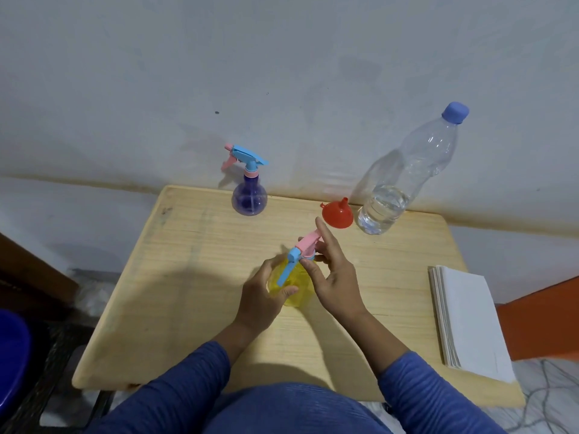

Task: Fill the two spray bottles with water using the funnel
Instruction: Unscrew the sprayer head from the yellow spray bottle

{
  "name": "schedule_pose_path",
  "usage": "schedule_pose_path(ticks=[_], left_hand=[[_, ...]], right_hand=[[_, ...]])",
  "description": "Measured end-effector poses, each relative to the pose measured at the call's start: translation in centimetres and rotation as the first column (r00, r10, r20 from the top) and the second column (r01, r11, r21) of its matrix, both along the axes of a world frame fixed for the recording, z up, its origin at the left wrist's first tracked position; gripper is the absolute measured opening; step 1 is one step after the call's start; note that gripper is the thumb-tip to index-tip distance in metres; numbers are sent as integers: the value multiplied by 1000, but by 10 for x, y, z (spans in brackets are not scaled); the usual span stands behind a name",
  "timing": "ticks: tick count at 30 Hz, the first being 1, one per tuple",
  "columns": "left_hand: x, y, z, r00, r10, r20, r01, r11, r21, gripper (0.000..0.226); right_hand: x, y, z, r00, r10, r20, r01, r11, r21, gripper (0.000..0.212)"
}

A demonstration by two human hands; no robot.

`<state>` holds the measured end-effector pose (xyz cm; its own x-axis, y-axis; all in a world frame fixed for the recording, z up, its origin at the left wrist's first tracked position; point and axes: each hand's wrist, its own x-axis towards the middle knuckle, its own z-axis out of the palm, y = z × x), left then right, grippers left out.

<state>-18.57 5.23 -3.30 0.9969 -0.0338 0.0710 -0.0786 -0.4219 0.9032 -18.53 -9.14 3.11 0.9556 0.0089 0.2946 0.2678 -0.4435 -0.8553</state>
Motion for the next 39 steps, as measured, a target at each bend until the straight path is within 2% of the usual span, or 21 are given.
schedule_pose_path(ticks=[2,5,9,12,17,21,26,29,34,39], left_hand=[[1,0,-1,1000,-5,8,5,1000,11,58],[2,1,-2,1000,-15,-1,15,1000,1,59],[4,2,-1,999,-49,-19,48,998,-51,61],[6,1,-3,997,-69,-15,68,996,-50,62],[8,2,-3,997,-71,-37,69,996,-61,62],[12,1,-3,996,-78,-31,77,996,-43,63],[13,2,-6,997,-80,-2,80,996,-48,62],[14,2,-6,996,-91,-4,90,995,-41,62],[13,2,-6,995,-98,33,99,994,-38,56],[16,2,-9,996,-92,3,92,995,-25,58]], right_hand=[[6,-1,4,1000,17,-2,-17,1000,-3,80],[11,0,7,1000,4,13,-4,1000,2,77],[7,-9,8,989,136,-53,-133,990,54,85],[13,-10,8,992,109,-66,-107,994,27,93],[13,-17,9,979,167,-114,-160,985,68,79],[19,-17,13,979,163,-121,-158,986,49,90],[19,-21,16,968,211,-137,-204,977,63,73],[20,-23,17,963,218,-159,-215,976,41,77],[23,-24,20,956,252,-149,-249,968,41,55],[26,-26,21,956,235,-173,-234,972,22,74]])
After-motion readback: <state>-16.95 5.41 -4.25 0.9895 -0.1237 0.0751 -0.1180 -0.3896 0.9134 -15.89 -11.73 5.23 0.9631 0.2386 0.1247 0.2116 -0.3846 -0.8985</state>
